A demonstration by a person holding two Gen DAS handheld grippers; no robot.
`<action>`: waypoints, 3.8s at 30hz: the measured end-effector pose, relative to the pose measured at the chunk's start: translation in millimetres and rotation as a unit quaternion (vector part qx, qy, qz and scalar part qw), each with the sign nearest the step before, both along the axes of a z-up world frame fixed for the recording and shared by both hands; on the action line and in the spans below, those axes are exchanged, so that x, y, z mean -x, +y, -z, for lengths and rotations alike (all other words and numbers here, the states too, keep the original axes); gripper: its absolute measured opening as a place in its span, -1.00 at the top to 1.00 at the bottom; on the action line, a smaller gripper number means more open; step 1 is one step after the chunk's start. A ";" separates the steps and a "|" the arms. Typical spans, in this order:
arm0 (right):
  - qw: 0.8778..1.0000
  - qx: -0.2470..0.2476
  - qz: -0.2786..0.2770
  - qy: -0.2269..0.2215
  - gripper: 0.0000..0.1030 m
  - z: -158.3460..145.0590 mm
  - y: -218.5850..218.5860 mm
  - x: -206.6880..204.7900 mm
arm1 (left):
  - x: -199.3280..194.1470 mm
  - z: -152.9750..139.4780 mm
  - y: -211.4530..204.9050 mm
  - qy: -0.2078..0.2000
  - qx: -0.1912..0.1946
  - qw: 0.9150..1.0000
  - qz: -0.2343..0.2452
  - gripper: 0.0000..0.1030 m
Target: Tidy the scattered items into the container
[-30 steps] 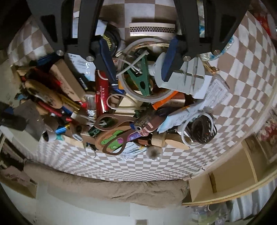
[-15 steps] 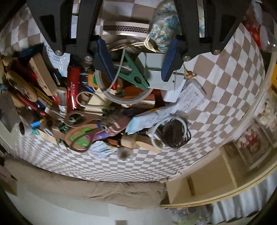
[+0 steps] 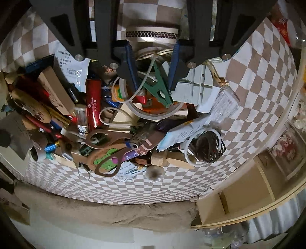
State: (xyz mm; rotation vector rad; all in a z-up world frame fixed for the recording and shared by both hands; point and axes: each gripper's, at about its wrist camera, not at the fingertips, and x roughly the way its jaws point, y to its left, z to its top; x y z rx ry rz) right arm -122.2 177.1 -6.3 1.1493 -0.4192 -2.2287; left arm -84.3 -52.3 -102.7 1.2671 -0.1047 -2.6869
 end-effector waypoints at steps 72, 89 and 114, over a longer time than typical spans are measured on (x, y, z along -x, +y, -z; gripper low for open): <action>0.991 -0.058 0.054 0.111 -0.10 -81.4 28.3 -72.8 | -32.6 -111.5 78.3 0.122 -0.090 0.984 0.092 0.53; 0.977 -0.066 0.137 0.151 -0.10 -123.2 104.2 -91.3 | -23.4 -156.1 161.6 0.162 -0.102 0.967 0.170 0.53; 0.962 -0.079 0.239 0.106 -0.10 -123.6 230.6 -72.7 | 24.5 -170.2 286.7 0.156 -0.135 0.940 0.273 0.53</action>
